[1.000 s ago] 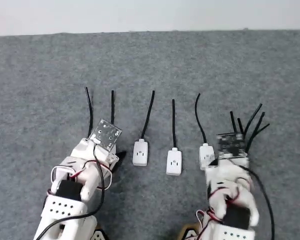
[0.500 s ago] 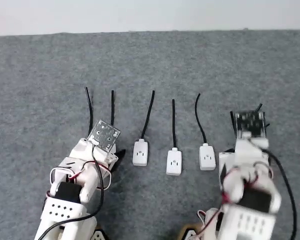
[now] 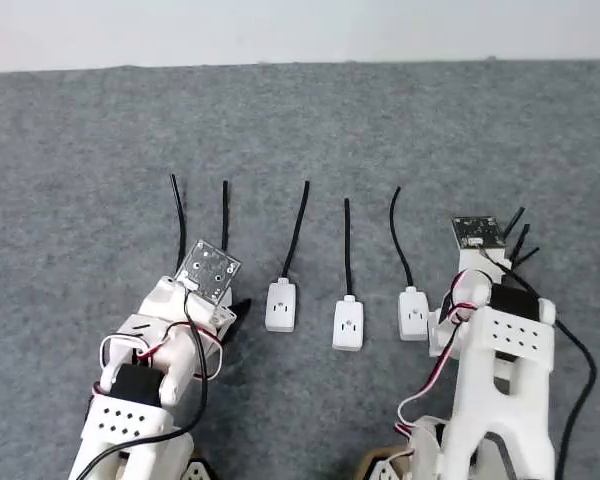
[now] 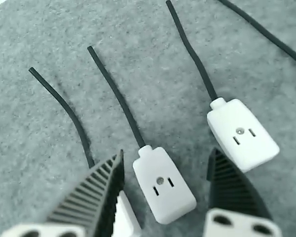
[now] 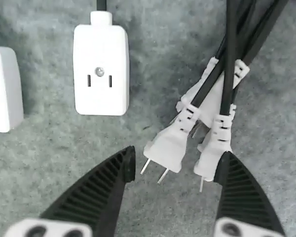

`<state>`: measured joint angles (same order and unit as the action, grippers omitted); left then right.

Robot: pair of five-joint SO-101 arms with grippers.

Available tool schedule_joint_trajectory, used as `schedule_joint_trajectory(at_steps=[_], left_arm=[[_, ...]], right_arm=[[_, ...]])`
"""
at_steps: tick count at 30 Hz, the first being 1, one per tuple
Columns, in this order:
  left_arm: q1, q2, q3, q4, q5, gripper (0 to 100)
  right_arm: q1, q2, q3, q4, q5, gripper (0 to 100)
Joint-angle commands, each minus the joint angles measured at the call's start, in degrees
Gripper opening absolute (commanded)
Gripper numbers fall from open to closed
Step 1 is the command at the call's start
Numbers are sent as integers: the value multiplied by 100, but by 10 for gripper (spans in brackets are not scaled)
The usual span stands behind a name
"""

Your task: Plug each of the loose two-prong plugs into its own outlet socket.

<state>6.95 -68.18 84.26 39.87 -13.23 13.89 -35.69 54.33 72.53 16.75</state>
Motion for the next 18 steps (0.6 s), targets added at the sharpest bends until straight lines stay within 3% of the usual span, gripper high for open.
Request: schedule_joint_trajectory(at_steps=[1, 5, 8, 18], left_arm=[[-53, -123, 13, -264, 0, 272], [-62, -123, 13, -273, 0, 272], [-44, -123, 13, -273, 0, 272], [-62, -123, 13, -273, 0, 272]], right_arm=[[356, 48, -440, -13, 299, 261], [1147, 57, -448, -453, 1371, 261], [1604, 57, -431, -567, 1530, 260], [1446, 57, 475, -1130, 1538, 260]])
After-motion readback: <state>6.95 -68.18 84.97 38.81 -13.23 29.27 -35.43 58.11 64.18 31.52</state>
